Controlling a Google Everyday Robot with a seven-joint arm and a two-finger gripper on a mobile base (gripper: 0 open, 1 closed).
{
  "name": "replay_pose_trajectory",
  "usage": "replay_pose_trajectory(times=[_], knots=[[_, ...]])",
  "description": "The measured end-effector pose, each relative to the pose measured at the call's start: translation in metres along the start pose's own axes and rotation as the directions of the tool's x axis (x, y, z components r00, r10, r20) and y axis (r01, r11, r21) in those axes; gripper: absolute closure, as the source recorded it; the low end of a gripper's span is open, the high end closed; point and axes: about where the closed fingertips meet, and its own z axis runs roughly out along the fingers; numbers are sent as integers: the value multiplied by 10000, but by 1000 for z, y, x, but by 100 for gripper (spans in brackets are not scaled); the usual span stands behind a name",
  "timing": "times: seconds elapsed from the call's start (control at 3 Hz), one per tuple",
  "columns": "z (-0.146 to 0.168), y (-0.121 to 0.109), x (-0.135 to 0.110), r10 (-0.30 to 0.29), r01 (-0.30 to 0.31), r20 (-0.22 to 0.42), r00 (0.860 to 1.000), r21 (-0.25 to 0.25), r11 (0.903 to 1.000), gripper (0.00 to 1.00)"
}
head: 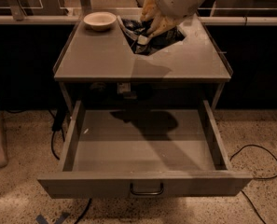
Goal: Place blue chip bag into top drawer
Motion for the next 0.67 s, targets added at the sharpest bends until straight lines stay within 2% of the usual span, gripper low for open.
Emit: replay_pose_trajectory(times=[0.33,0.67], knots=[[6,4,-4,44,-44,156,9999,-26,10000,100],[19,24,-9,511,-510,354,9981,-33,9987,100]])
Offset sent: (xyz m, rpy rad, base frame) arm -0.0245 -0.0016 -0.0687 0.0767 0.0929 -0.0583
